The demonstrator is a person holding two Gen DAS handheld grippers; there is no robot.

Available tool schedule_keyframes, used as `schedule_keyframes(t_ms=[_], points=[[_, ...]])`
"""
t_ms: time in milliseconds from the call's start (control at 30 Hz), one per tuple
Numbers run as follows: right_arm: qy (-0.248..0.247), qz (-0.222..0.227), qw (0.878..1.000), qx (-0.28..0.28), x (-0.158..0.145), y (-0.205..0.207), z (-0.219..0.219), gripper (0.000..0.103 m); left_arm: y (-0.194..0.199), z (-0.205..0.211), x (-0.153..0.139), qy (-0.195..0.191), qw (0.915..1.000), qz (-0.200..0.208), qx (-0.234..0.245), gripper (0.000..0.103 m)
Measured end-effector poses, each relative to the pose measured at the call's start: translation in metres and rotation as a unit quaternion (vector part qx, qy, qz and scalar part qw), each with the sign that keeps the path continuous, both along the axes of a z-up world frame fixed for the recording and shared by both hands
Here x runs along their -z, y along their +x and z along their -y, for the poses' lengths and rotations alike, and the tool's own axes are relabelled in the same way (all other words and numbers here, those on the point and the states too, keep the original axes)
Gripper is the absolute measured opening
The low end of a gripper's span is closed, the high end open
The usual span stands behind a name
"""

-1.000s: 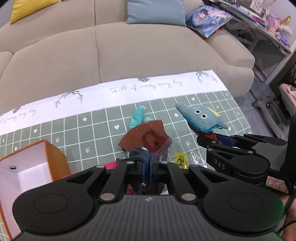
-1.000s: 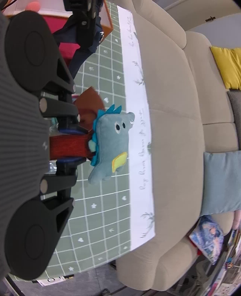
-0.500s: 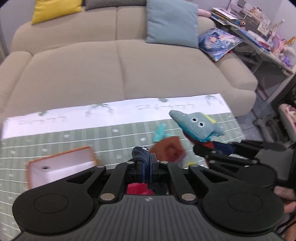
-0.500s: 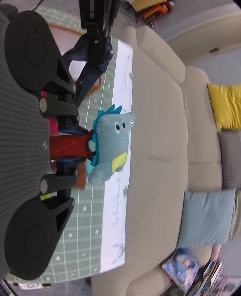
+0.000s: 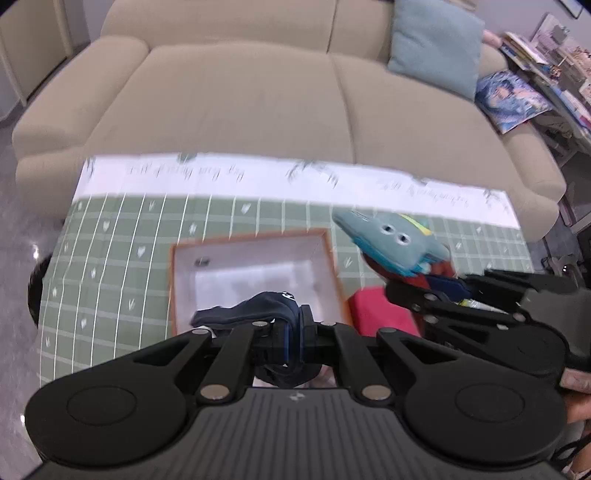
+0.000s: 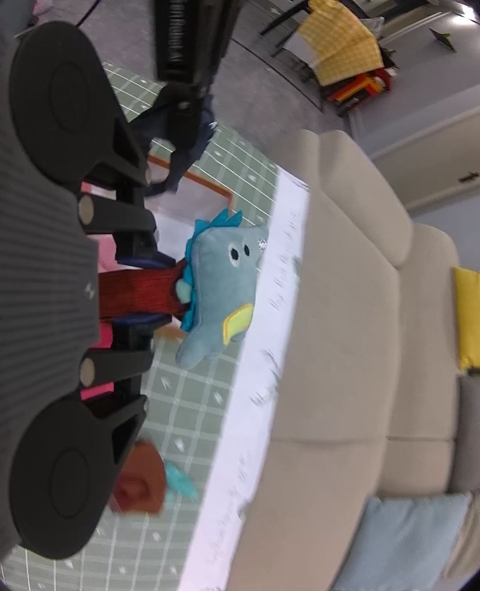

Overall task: Organize soft objects
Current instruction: 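Carry the plush toy and cap with both grippers over the white box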

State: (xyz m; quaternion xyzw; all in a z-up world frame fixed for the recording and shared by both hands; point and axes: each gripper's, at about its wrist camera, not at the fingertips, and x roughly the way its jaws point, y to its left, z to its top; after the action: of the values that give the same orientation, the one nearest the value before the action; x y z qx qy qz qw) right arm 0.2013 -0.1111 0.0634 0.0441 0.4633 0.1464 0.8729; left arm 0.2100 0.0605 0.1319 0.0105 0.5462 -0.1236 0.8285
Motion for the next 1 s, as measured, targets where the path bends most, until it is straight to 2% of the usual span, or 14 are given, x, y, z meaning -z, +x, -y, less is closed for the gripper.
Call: schedule_keyframes(t_ms=[267, 433, 567, 633, 733, 1000], points=[[-0.068, -0.029, 0.997, -0.039, 0.059, 0.023, -0.065, 0.022, 0.001, -0.025, 0.062, 0.055, 0.9973, -0.048, -0.003, 0.005], [-0.075, -0.078, 0.993, -0.047, 0.094, 0.046, -0.084, 0.022, 0.001, -0.034, 0.095, 0.051, 0.9959, -0.074, -0.011, 0.005], [-0.091, -0.1, 0.99, -0.047, 0.12, 0.064, -0.095, 0.022, 0.004, -0.037, 0.119, 0.047, 0.9953, -0.082, -0.018, 0.005], [-0.107, -0.103, 0.988, -0.053, 0.131, 0.067, -0.102, 0.022, 0.006, -0.037, 0.132, 0.057, 0.9947, -0.083, -0.019, 0.005], [-0.121, -0.107, 0.985, -0.053, 0.147, 0.074, -0.11, 0.022, 0.012, -0.037, 0.15, 0.053, 0.9934, -0.098, -0.029, 0.005], [-0.134, -0.12, 0.983, -0.043, 0.172, 0.083, -0.109, 0.023, 0.014, -0.031, 0.173, 0.047, 0.9925, -0.108, -0.033, 0.005]])
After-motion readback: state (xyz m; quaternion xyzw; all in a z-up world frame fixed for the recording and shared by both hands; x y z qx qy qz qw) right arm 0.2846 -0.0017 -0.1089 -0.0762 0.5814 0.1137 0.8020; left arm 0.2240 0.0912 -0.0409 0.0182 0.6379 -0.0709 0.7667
